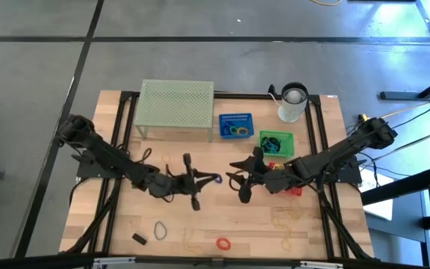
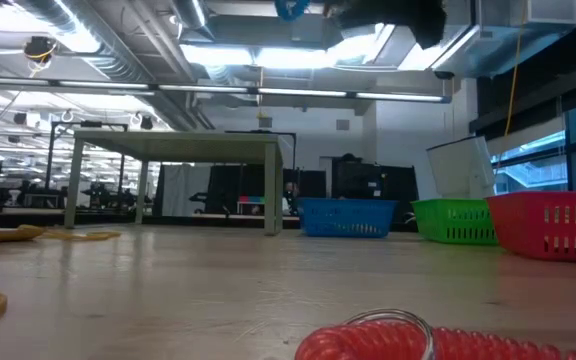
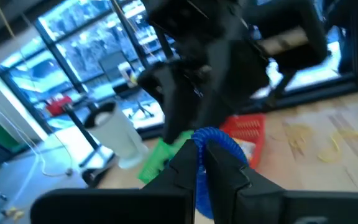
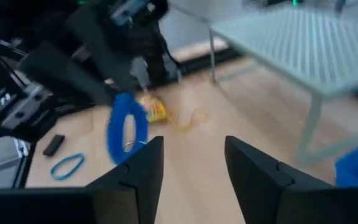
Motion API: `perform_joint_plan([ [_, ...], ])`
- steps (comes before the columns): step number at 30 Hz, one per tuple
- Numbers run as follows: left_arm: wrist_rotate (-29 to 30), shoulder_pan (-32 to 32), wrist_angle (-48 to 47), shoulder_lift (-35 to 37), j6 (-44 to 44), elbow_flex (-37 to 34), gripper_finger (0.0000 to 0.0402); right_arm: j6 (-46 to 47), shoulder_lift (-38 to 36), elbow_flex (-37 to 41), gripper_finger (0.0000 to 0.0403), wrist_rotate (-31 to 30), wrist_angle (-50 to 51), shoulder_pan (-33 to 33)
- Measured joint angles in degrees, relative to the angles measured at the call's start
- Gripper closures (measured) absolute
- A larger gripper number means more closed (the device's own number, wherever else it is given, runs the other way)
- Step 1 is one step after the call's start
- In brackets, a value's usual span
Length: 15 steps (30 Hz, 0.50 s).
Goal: Pick & Place Office Desk Supplies
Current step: Put the blue spring keychain into the blue bin
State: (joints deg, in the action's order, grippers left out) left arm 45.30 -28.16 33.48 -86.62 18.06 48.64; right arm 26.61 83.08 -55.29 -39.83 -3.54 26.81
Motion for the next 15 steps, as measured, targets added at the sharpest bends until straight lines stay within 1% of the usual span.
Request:
perform_joint_plan([
  [3, 0.26, 0.0, 1.88, 1.95, 2.68, 0.02, 0.0389, -5.26, 1.54, 0.0, 0.0231, 0.07, -3.87, 0.04],
  [6, 0.26, 0.11, 3.02, 2.94, 4.36, 0.02, 0.0389, -7.68, 3.03, 0.0, 0.0231, 1.89, -7.73, 0.02],
  [11, 0.26, 0.15, 2.71, 3.25, 4.25, 0.02, 0.0389, -9.29, 5.31, 0.0, 0.0231, 7.18, -12.08, 0.02],
  [15, 0.26, 0.13, 2.22, 2.67, 2.25, 0.06, 0.0389, -9.4, 6.86, 0.0, 0.0231, 9.35, -12.91, 0.02],
])
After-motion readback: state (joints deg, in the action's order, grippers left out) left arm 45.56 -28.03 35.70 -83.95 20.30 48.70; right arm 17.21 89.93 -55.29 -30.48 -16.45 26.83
